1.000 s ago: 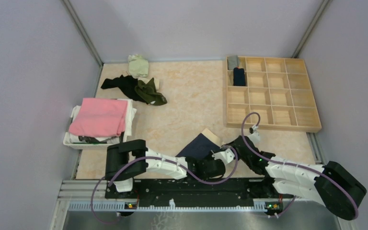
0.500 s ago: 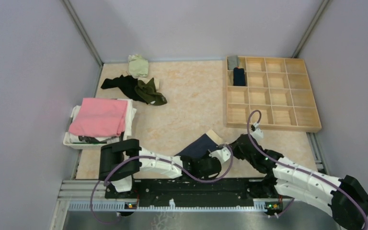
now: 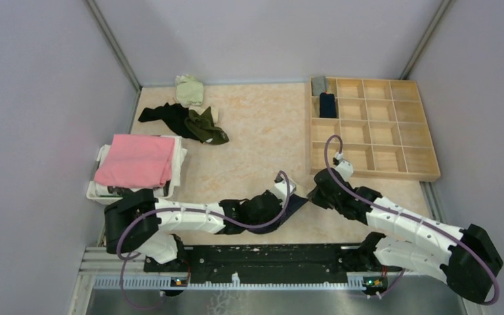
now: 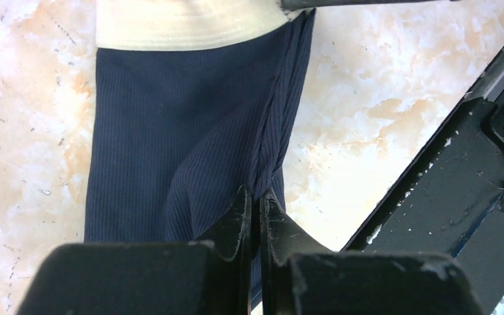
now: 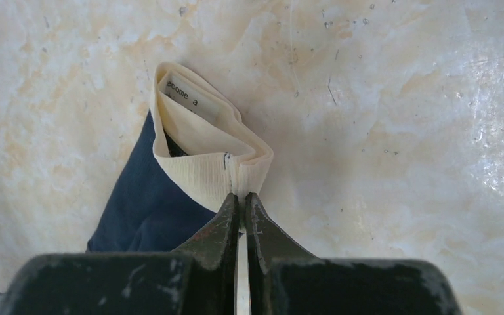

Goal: Roll the underwear
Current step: Fold the underwear at the center of the board.

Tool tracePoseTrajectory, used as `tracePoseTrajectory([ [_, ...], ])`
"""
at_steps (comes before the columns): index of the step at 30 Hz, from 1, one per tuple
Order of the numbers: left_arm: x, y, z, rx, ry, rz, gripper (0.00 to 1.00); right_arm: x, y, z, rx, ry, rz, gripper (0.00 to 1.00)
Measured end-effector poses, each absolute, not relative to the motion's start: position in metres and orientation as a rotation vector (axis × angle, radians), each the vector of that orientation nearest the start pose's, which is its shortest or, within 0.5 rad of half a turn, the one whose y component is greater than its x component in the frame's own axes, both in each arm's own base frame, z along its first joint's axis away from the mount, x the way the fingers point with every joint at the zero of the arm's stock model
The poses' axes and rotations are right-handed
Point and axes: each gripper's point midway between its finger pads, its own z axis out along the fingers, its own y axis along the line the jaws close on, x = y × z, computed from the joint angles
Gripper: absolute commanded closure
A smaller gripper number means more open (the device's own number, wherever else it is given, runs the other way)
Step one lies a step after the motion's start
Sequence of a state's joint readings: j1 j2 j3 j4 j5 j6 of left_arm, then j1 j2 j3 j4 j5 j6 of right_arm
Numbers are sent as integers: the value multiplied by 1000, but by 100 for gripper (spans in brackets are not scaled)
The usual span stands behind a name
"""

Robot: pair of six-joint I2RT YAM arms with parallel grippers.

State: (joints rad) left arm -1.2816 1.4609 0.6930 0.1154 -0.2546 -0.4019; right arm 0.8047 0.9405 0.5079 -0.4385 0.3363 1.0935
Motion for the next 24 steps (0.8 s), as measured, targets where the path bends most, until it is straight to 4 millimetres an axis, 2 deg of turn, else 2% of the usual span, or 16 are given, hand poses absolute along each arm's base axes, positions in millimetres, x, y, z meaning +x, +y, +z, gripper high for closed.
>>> tracePoseTrajectory([
  [5,146,-347,70,772,2142,-718,100,199,177,72,440,2441,425,100],
  [12,157,-341,85,710,2131,-808,100,212,184,77,394,2487,385,100],
  [18,152,-343,85,738,2135,-845,99,214,183,77,403,2497,399,100],
  [22,150,-344,85,759,2134,-864,88,214,181,77,400,2509,404,100],
  [23,149,-344,85,765,2134,-870,83,214,181,76,400,2512,407,100],
  [24,148,-345,85,776,2133,-879,71,214,181,76,395,2516,409,100],
])
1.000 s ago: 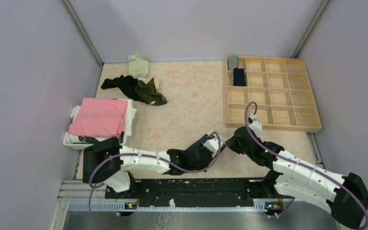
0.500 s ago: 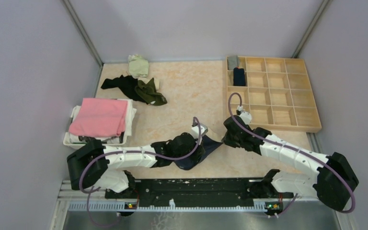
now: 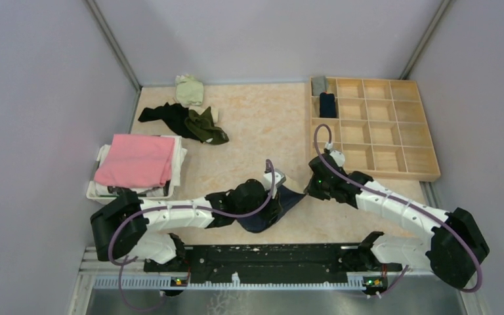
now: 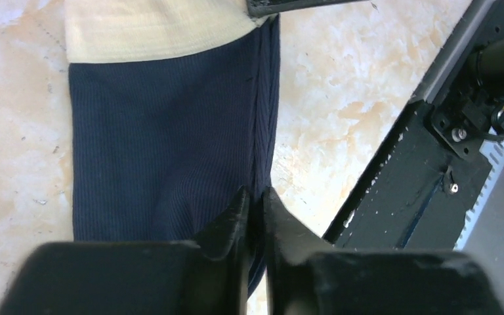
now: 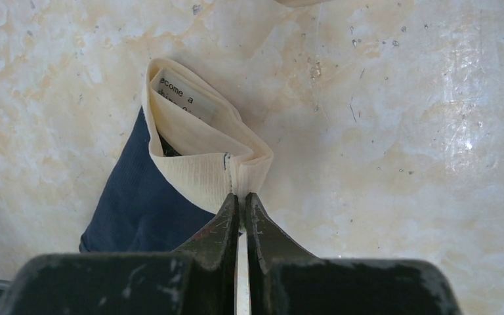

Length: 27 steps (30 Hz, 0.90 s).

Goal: Roll the underwear
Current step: Fold the underwear at the center of the board.

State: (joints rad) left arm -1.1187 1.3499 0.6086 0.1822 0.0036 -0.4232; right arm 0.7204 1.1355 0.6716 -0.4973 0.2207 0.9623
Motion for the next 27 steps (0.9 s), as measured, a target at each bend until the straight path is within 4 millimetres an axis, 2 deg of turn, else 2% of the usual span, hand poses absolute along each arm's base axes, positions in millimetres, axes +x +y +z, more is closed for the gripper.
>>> tracePoseTrajectory([
  [2,144,-346,86,794,2131,-899,52,213,181,75,391,2524,408,100],
  [3,142,-347,86,806,2130,-909,47,213,180,73,387,2528,401,100],
  [5,139,-348,91,815,2124,-935,43,214,178,71,386,2533,388,100],
  [7,138,-349,101,814,2097,-963,43,215,177,71,386,2534,385,100],
  [10,144,-350,122,783,2037,-1011,52,215,176,71,391,2531,383,100],
  [12,156,-350,133,736,2001,-1024,64,216,175,69,395,2532,380,100],
  [15,176,-349,137,657,1987,-1010,80,216,172,66,398,2520,389,100],
  [17,192,-351,135,609,1985,-992,90,214,169,62,402,2515,394,100],
  [20,212,-360,122,573,2003,-964,99,211,166,57,406,2510,405,100],
  [27,240,-386,93,563,2033,-939,100,212,168,58,412,2476,453,100],
])
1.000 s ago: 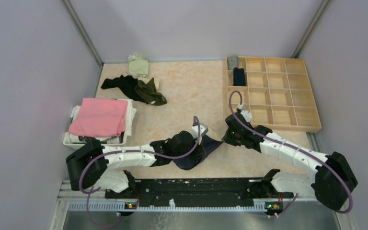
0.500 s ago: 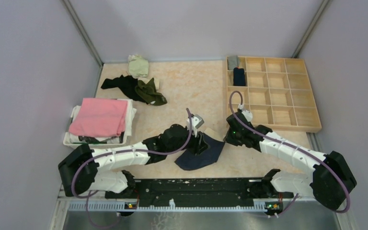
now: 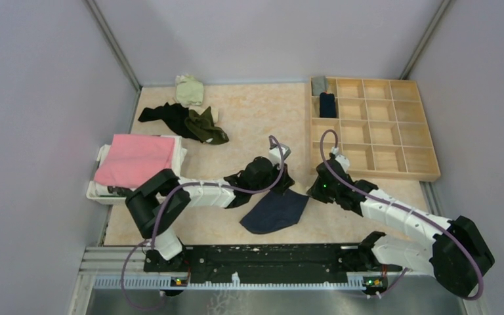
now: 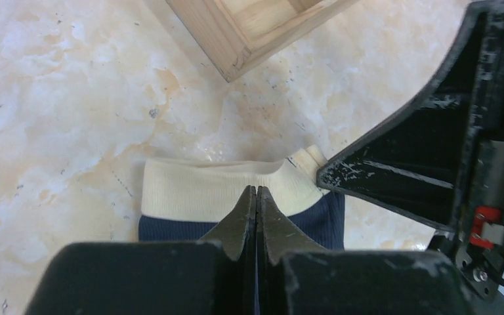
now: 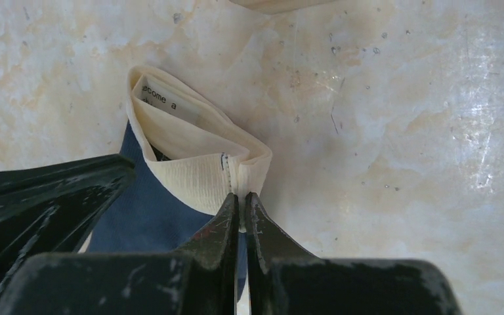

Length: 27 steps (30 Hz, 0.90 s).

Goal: Roll the underwear
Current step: Fold the underwear at the center of the board.

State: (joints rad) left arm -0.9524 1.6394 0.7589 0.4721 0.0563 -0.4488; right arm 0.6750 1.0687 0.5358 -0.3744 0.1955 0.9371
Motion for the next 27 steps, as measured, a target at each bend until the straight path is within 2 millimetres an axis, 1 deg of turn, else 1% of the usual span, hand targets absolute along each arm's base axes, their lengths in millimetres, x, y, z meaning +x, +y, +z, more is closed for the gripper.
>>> tracePoseTrajectory([
  [3,247,-392,86,565,2036,-938,100,216,171,61,416,2461,478,100],
  [10,256,-396,70,563,2046,-934,100,217,173,62,426,2452,497,100],
  [20,256,-399,33,582,2101,-935,100,217,173,62,452,2435,511,100],
  [27,259,-405,34,586,2076,-964,100,224,178,70,444,2392,554,100],
])
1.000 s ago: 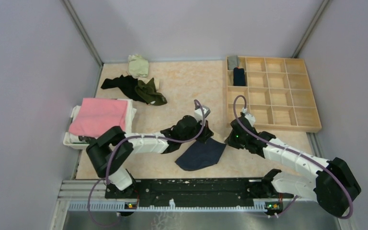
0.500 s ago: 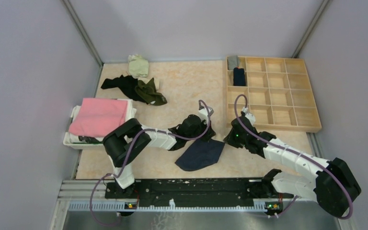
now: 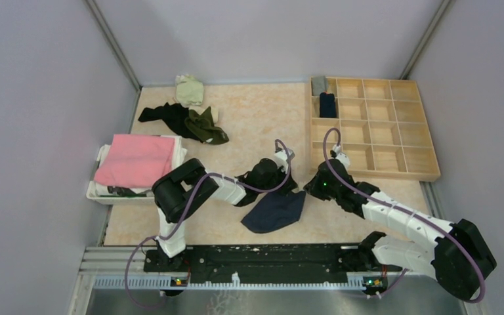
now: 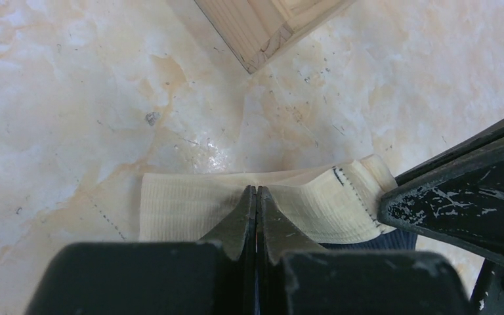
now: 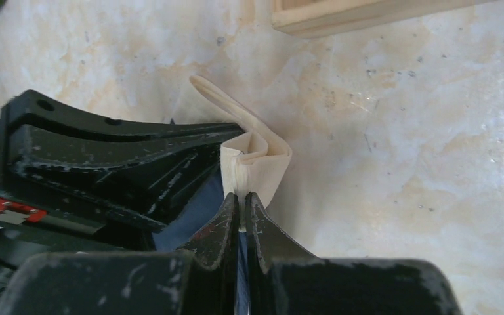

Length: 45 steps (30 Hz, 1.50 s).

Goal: Roll the underwear
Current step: Fold the underwear at the center of the board.

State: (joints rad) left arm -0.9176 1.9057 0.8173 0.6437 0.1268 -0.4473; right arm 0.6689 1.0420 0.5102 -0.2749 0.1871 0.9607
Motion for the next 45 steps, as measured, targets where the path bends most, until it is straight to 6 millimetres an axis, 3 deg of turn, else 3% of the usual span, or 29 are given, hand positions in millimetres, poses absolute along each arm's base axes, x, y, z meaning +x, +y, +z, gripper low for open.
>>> tracePoseTrajectory([
  [7,258,-407,34,595,2068,-984,100,234,197,84,421,2337,677,100],
  [14,260,-406,34,587,2066,-986,100,237,205,77,450,2352,704,100],
  [18,259,-395,40,571,2071,-970,100,237,206,74,465,2363,702,100],
  [21,261,-388,59,547,2049,-957,100,237,206,74,469,2363,700,100],
  [24,265,-382,92,513,1994,-946,98,237,205,74,477,2362,699,100],
  [29,259,-362,135,458,1921,-925,80,237,203,72,486,2367,690,100],
  [32,239,-351,140,438,1918,-875,65,237,203,70,489,2375,683,100],
  [35,202,-355,129,495,1944,-831,50,237,203,67,495,2390,676,100],
  [39,154,-364,116,579,1962,-772,39,239,205,67,497,2398,680,100],
  [42,141,-364,108,601,1969,-696,34,240,205,68,499,2400,680,100],
  [45,141,-368,98,613,1984,-584,31,240,205,69,498,2401,684,100],
])
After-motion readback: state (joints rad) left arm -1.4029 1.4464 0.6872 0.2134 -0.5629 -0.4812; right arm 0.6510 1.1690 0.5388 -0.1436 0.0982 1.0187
